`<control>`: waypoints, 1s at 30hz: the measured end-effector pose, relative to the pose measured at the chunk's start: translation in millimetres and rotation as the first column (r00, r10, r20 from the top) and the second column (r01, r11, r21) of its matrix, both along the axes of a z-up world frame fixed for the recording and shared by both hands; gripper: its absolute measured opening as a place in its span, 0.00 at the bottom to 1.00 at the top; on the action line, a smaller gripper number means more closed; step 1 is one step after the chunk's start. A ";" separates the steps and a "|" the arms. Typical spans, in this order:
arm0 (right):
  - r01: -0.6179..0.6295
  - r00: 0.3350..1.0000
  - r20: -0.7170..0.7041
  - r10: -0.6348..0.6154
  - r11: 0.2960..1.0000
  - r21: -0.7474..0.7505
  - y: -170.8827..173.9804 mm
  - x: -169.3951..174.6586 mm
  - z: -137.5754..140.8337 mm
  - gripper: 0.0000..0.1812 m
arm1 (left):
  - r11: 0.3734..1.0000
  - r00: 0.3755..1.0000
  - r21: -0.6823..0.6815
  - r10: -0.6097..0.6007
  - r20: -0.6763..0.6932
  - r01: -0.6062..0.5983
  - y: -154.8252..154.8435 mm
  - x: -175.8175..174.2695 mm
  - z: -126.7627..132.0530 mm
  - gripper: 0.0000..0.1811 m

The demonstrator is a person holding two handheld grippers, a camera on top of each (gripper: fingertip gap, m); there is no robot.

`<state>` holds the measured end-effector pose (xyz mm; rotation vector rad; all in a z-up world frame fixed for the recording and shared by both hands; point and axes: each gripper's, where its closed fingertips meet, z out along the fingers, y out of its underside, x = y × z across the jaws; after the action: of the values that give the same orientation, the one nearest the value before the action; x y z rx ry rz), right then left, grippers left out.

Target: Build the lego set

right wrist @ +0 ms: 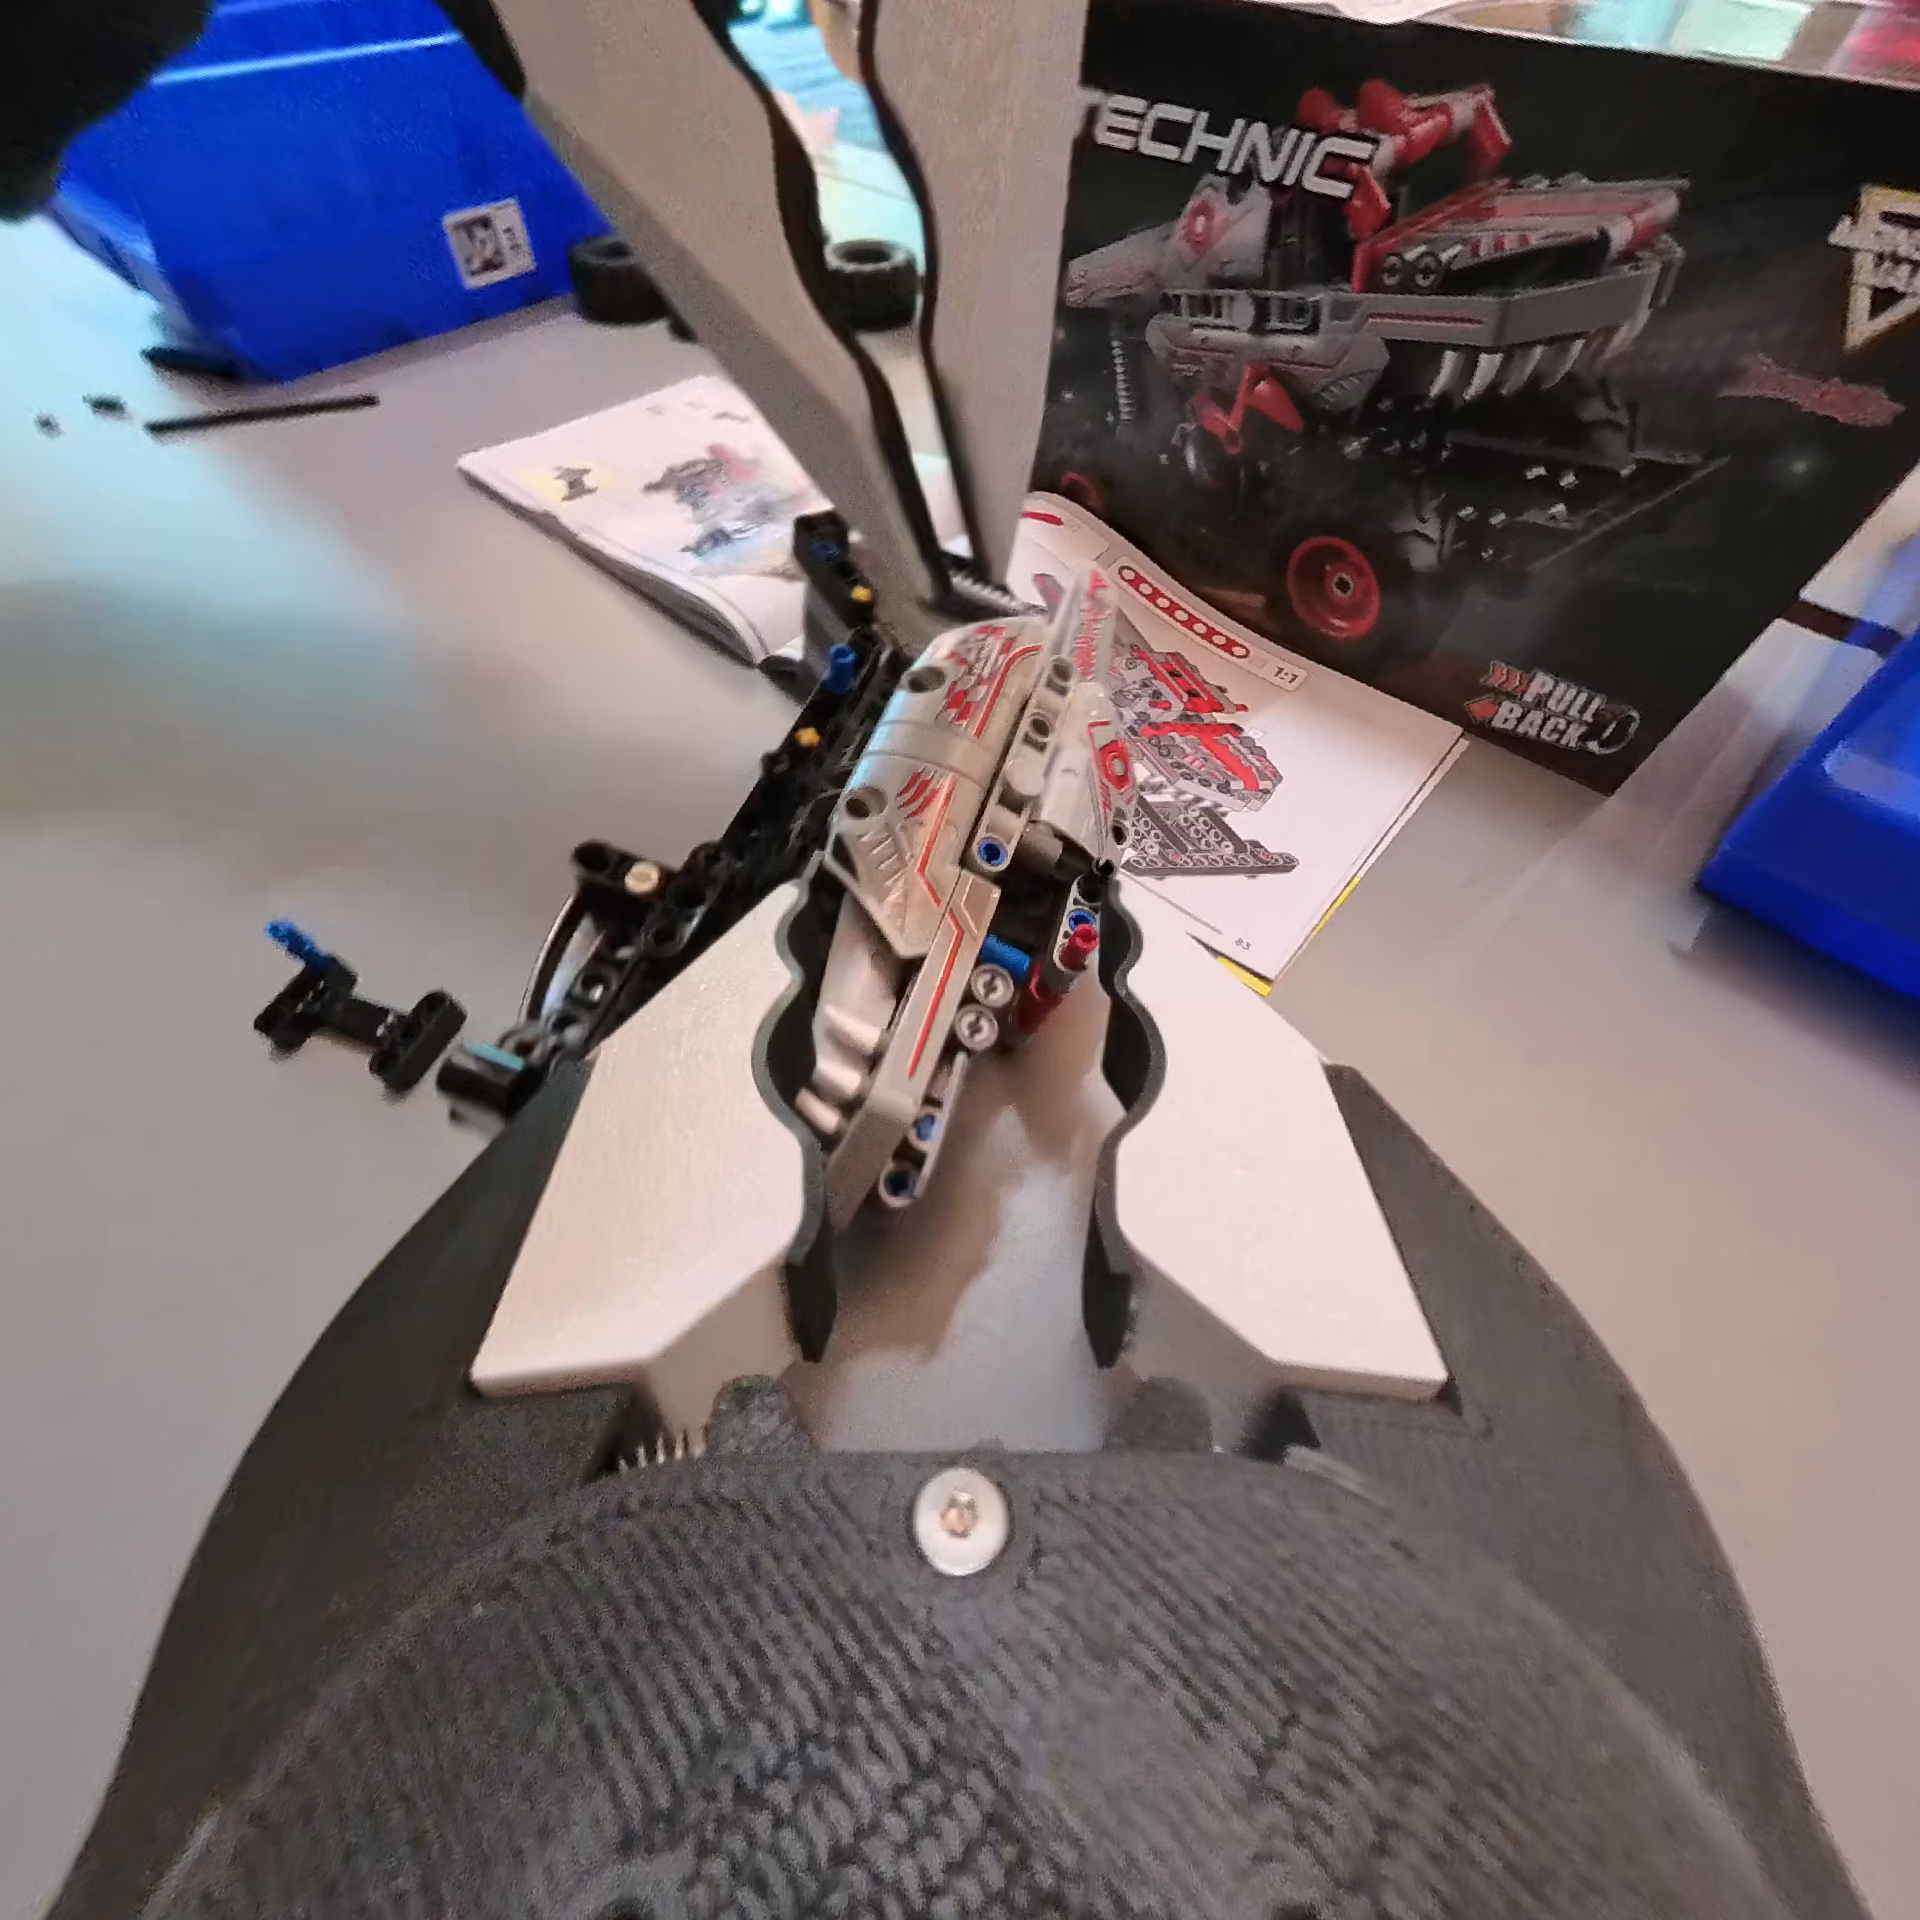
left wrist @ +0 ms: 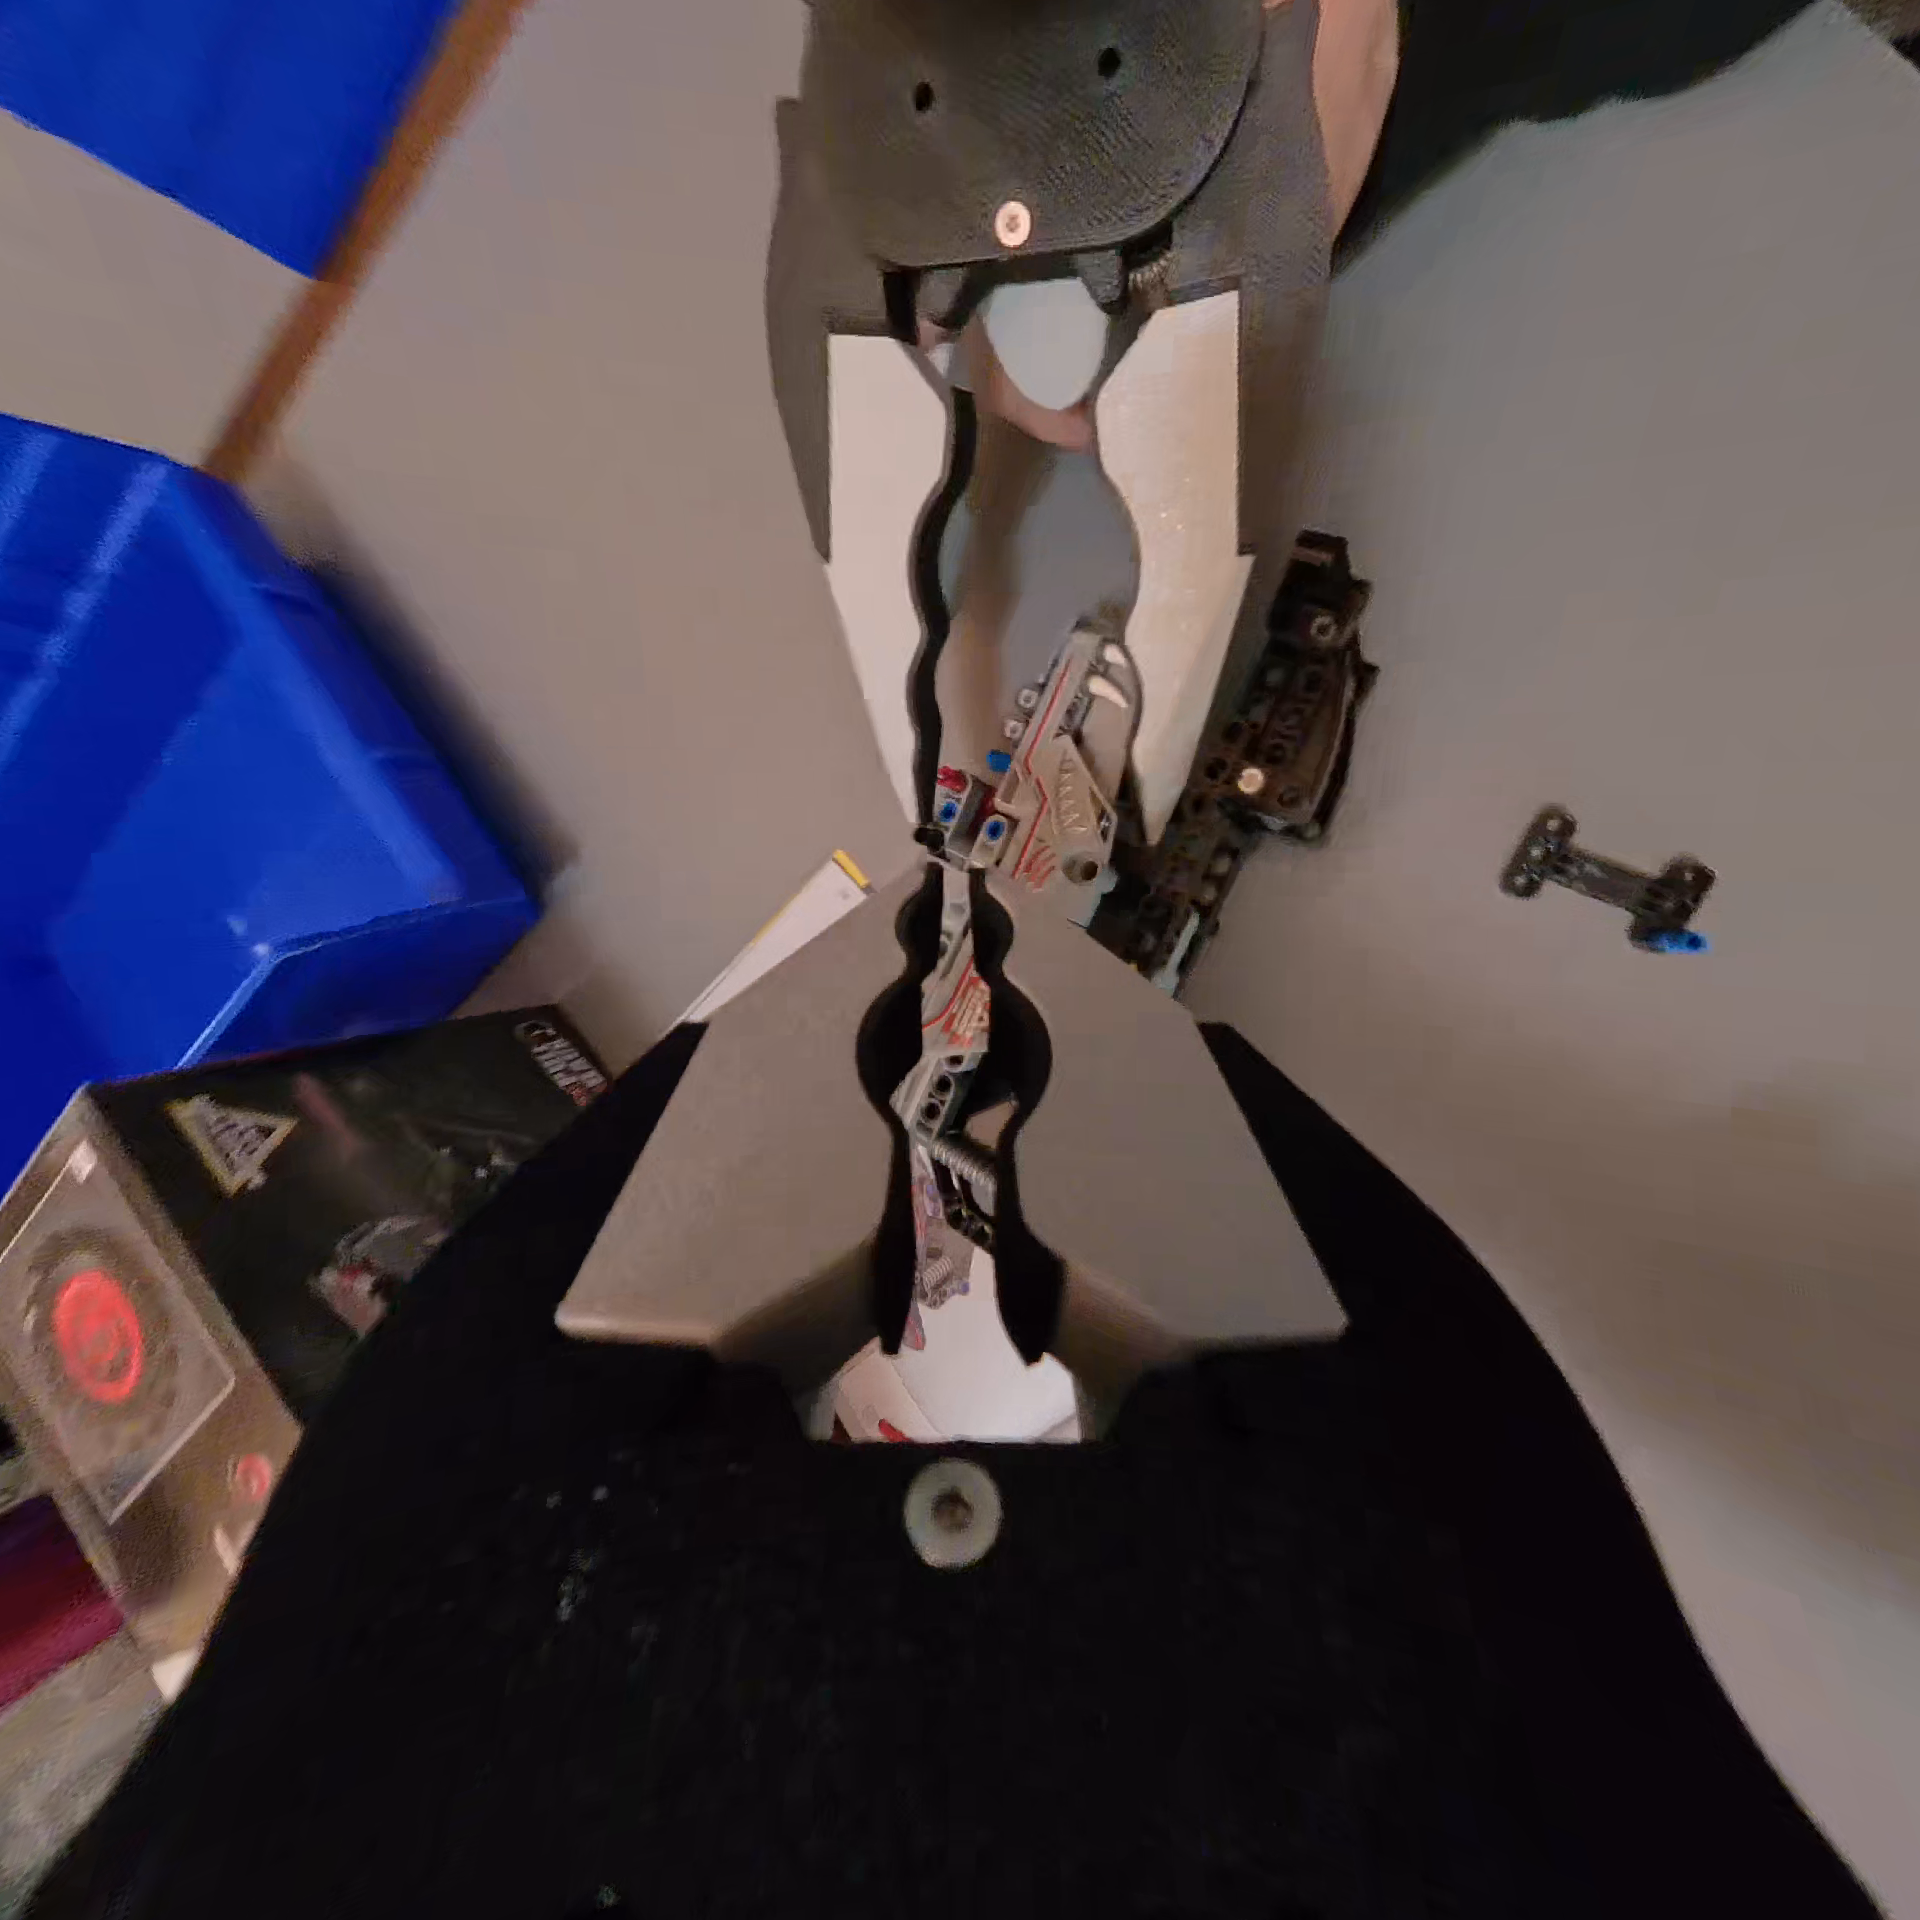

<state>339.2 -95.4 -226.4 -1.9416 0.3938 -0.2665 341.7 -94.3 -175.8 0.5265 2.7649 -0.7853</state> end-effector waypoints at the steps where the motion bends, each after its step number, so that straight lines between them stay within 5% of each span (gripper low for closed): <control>1: -0.019 1.000 0.005 0.019 1.000 -0.005 -2.2 -2.0 -0.3 0.30 | 0.999 0.999 -0.044 0.029 0.032 -0.028 2.0 0.7 2.5 0.03; 6: 0.018 0.996 -0.084 -0.003 0.984 0.178 -9.4 0.8 22.1 0.28 | 0.960 0.948 -0.209 0.233 0.215 -0.188 25.4 5.9 3.0 0.04; 16: 0.018 0.994 -0.105 -0.013 0.999 0.051 -5.6 -6.1 15.6 0.31 | 0.824 0.900 -0.397 0.435 -0.013 -0.404 38.2 -29.3 -33.0 0.03; 24: 0.030 0.987 -0.156 -0.034 0.999 -0.027 -4.5 2.6 15.2 0.29 | 0.701 0.854 -0.505 0.492 -0.168 -0.504 31.2 -30.2 -42.5 0.04; 30: 0.036 0.968 -0.245 -0.060 0.994 -0.103 0.3 -0.8 -1.5 0.32 | 0.663 0.822 -0.492 0.509 -0.255 -0.564 24.6 -33.0 -51.7 0.05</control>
<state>338.4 -95.1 -227.9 -2.0705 0.6019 -0.0746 308.7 -69.7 -227.5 -0.4451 2.3623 -1.3763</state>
